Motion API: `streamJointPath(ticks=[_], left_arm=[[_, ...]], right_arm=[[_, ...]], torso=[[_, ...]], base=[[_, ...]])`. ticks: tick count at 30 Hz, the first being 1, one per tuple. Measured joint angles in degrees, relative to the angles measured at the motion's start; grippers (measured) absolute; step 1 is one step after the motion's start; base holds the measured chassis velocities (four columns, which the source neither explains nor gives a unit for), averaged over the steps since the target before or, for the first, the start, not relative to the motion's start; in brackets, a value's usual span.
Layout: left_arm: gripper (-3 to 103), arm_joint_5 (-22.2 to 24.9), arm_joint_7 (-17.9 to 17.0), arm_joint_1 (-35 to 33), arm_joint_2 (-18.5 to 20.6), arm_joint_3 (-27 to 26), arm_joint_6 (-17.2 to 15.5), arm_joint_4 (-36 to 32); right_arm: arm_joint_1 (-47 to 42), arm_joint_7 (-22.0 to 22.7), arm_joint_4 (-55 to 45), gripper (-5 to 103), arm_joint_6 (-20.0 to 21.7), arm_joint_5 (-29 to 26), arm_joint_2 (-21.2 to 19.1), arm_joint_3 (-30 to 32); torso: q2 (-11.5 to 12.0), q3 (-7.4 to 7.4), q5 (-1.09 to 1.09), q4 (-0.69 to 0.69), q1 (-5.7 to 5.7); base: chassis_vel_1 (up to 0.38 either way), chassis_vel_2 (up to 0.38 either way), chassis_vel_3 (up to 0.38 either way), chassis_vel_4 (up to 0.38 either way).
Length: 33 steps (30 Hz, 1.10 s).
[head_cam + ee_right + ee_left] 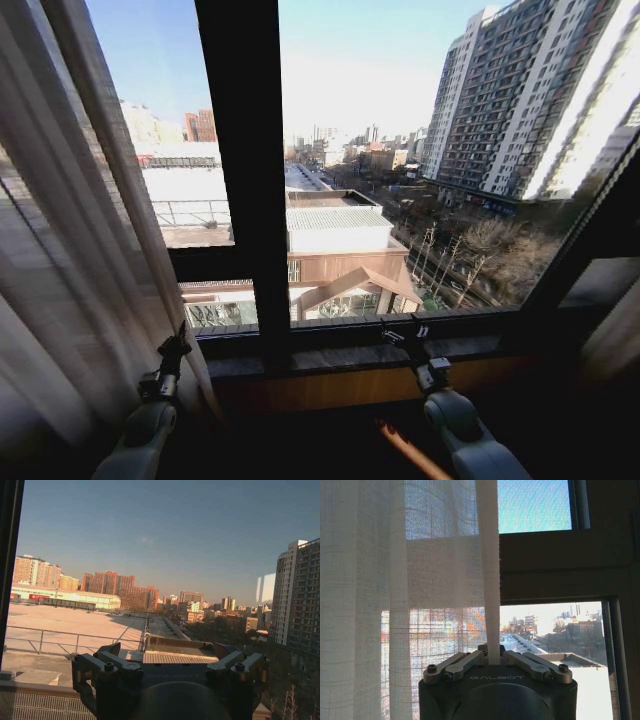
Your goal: Open the curtains by pulling them apart, changing their state from closed to fully open.
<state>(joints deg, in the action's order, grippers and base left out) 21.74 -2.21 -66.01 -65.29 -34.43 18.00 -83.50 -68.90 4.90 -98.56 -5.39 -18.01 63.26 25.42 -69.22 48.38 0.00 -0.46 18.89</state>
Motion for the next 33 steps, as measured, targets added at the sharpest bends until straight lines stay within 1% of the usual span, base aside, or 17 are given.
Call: streamJointPath(ticks=[8,14,22,27,33], left_arm=[[0,0.08,-0.05,0.01,0.01,-0.52,-0.13,-0.2],[0,0.08,-0.14,-0.26,-0.27,-0.86,-0.13,-0.36],[0,0.08,-0.17,-0.36,-0.14,-1.35,0.06,0.04],[0,0.12,-0.19,-0.45,-0.18,-1.56,0.32,0.22],[0,0.21,-0.22,-0.88,-0.04,-2.22,0.94,0.5]], right_arm=[[0.0,0.0,0.0,100,0.0,0.0,0.0,0.0],[0.0,0.0,0.0,100,0.0,0.0,0.0,0.0],[0.0,0.0,0.0,100,0.0,0.0,0.0,0.0],[0.0,0.0,0.0,100,0.0,0.0,0.0,0.0],[0.0,0.0,0.0,100,0.0,0.0,0.0,0.0]], torso=[[0.0,0.0,0.01,0.0,0.0],[0.0,0.0,0.0,0.0,0.0],[0.0,0.0,0.0,0.0,0.0],[0.0,0.0,0.0,-0.01,0.0],[0.0,0.0,0.0,0.01,0.0]], base=[[0.065,0.045,-0.056,-0.038],[0.198,0.13,-0.194,-0.139],[0.309,0.19,-0.294,-0.203],[0.383,0.272,-0.375,-0.276],[0.42,0.309,-0.424,-0.308]])
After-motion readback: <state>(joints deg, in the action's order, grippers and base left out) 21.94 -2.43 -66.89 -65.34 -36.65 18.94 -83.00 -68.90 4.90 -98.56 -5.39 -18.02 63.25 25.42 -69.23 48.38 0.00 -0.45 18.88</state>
